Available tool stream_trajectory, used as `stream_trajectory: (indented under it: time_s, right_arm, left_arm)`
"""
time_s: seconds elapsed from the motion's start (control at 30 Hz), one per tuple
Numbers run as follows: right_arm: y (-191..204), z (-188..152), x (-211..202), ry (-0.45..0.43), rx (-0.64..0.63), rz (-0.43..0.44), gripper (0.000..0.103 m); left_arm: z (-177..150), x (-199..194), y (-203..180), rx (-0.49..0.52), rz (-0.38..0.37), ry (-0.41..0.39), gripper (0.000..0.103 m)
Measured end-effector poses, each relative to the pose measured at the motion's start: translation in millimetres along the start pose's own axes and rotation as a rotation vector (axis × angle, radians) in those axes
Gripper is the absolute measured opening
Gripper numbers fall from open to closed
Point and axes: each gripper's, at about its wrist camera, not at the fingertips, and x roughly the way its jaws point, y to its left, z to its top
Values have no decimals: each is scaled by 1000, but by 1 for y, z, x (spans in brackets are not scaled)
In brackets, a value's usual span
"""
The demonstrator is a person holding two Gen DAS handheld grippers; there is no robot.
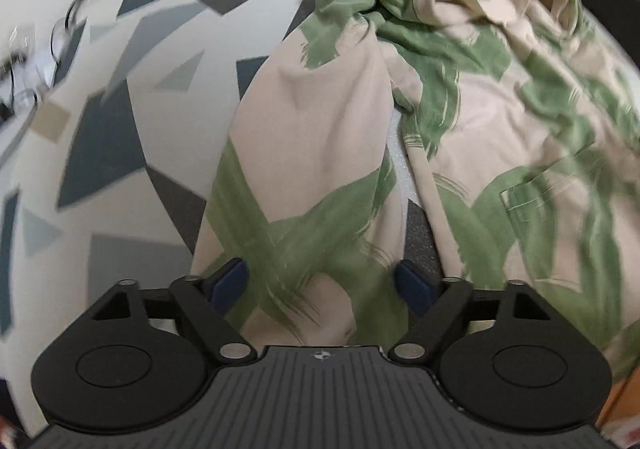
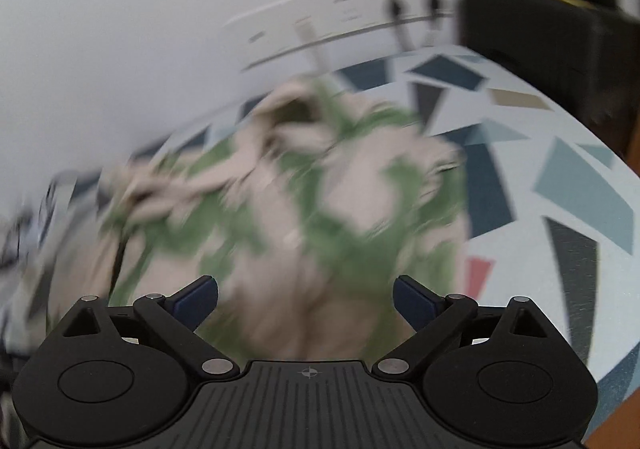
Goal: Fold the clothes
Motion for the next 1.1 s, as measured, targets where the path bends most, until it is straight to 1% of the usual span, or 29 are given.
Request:
stream_trajectory:
  time_s: [0.03,0.07,0.1,0.13,0.2,0.27,0.3,0.37,0.47,0.57,0.6,0.63,0.67,0.7,0.73,0.77,0.8,0.83,0.87,0.9,0.93,1.0,1.03,1.07,1.1]
  right_arm:
    - [9,-5,0,8,-15,12,94]
    - [18,-11,1,16,-27,24,94]
    - [25,-13,3,28,-19,31,94]
    - [33,-14,7,42,-7,38,94]
    - [41,-21,6,51,20,44,94]
    - [47,-29,4,58,32,45,94]
    - [50,-33,4,61,26,37,94]
    - [55,-40,3,66,18,23,94]
    - [60,-46,6,69,7,8,94]
    - [72,-47,13,78,-55,-25,92]
    - [76,-47,18,91,-70,-39,86]
    - [80,-48,23,104,-83,-53,80]
    - [82,-48,28,115,-82,-64,71]
    - [83,-49,32,116,-70,-74,68]
    - [83,-49,32,104,-54,-73,63]
    - [83,-49,31,90,-38,-70,46]
    - [83,-49,31,76,-22,-66,33]
    - [81,-49,30,69,1,-46,28]
    - [80,-49,28,62,20,-18,18]
    - [78,-50,27,56,37,10,15]
    - [77,-50,25,50,57,61,14]
    - [75,-51,21,38,97,172,13]
    - [74,-50,18,41,106,214,13]
    - [72,-49,16,47,112,253,17]
    - [67,-47,9,26,127,243,24]
  left_arm:
    - [-2,-3,3,0,3,-8,62]
    - [-4,-6,6,-1,6,-17,41]
    - [-5,-10,10,0,3,-24,26]
    - [-8,-13,17,-13,-3,-35,8]
    - [-13,-21,30,-41,-16,-57,8]
    - [-17,-35,50,-126,-35,-91,7]
    - [-17,-44,61,-172,-41,-121,7]
    - [-8,-66,78,-232,-38,-191,7]
    - [21,-111,90,-260,-42,-365,7]
    - [56,-146,93,-252,-51,-520,8]
    - [68,-149,93,-260,-36,-557,8]
    - [77,-146,92,-261,-15,-570,9]
    - [87,-138,90,-251,14,-563,14]
    - [97,-124,85,-219,48,-521,19]
    - [100,-112,82,-191,60,-475,36]
    - [101,-99,78,-168,60,-409,58]
    - [95,-91,75,-151,24,-370,64]
    - [89,-83,71,-135,-12,-331,65]
    - [79,-76,66,-117,-64,-297,66]
    - [69,-68,59,-107,-101,-249,67]
    - [59,-60,53,-98,-138,-202,67]
    - [34,-44,36,-117,-225,-109,67]
    - [22,-38,27,-124,-269,-75,67]
    - [13,-34,18,-117,-282,-56,67]
    - [4,-30,9,-111,-295,-37,67]
